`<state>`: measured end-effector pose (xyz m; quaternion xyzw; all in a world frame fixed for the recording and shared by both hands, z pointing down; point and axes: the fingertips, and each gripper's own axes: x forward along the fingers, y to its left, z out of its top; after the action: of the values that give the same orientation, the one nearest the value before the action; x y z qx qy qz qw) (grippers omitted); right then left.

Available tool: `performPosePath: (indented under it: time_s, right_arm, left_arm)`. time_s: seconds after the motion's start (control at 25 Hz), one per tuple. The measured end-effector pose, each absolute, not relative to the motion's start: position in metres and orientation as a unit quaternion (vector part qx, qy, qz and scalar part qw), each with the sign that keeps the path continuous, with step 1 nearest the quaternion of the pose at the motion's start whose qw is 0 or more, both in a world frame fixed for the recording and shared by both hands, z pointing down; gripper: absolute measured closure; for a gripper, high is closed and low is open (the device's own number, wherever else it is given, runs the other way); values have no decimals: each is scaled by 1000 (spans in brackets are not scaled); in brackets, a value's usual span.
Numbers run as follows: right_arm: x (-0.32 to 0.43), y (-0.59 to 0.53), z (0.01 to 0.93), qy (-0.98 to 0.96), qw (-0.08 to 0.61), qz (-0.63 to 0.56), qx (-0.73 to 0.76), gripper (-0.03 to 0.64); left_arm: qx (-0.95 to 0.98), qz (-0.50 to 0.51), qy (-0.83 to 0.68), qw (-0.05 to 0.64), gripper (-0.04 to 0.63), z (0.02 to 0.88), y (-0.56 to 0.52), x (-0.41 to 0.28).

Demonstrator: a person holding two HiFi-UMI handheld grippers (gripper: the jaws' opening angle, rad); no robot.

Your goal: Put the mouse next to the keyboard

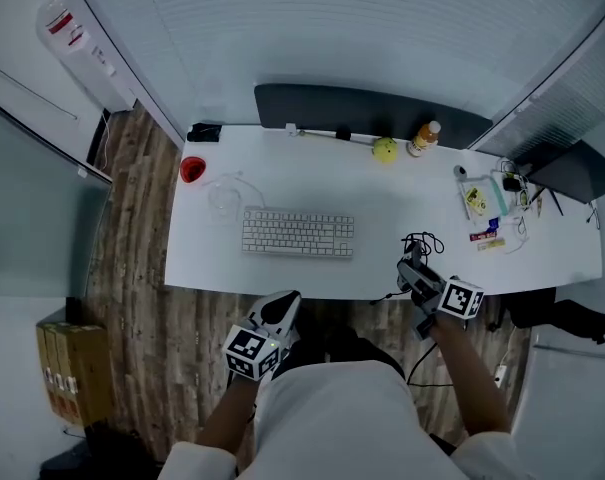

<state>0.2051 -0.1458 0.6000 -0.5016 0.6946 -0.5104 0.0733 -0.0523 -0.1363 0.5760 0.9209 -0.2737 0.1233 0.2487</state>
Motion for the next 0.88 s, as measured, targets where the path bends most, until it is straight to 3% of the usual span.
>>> performPosePath:
  time_s: [0.88]
  right_arm:
    - [238,-224,729,681,-101,-523,-503,284]
  left_arm:
    - [879,124,-339,314,578,618,-177,-23]
